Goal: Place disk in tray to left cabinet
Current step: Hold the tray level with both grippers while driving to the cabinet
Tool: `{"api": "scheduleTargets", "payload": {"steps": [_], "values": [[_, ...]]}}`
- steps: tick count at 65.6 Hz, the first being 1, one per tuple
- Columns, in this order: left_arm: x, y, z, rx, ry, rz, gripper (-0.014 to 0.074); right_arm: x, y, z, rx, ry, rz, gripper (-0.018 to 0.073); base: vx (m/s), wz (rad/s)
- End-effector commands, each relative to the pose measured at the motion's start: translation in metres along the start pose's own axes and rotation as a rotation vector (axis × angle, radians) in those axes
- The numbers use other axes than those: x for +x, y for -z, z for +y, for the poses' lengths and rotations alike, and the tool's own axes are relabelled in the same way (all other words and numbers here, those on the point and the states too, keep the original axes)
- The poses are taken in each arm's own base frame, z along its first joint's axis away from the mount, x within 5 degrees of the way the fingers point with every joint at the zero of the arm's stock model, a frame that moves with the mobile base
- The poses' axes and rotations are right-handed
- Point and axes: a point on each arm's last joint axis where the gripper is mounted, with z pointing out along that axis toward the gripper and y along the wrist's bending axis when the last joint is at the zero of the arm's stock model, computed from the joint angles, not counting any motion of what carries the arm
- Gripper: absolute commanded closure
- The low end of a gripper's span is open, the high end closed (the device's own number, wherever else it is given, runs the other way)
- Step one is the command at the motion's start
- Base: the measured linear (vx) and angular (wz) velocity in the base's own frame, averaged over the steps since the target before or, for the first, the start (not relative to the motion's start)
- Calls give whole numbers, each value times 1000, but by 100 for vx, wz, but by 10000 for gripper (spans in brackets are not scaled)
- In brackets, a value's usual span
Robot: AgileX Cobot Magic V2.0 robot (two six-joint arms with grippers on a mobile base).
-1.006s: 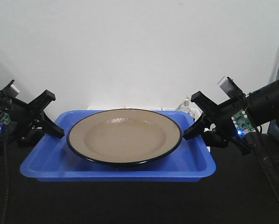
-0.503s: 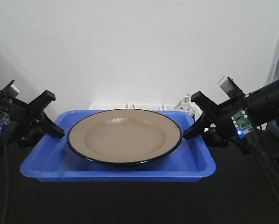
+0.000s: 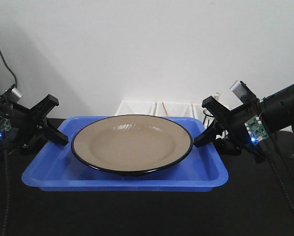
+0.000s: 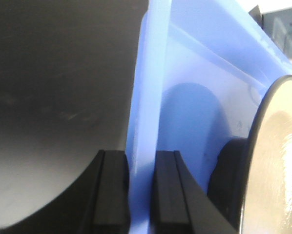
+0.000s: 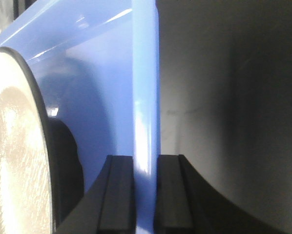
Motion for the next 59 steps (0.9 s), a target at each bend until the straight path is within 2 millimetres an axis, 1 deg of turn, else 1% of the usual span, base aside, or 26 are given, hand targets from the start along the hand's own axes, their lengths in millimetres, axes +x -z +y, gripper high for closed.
{"api": "scheduleTargets", "payload": {"steps": [1, 32, 59], "values": [[20, 22, -47, 248, 32, 52, 597, 14, 25, 50, -268, -23, -6, 564, -15, 41], [20, 22, -47, 248, 32, 52, 597, 15, 25, 50, -267, -23, -1, 564, -13, 52], [20, 22, -47, 248, 32, 52, 597, 15, 25, 50, -267, -23, -1, 564, -7, 59]]}}
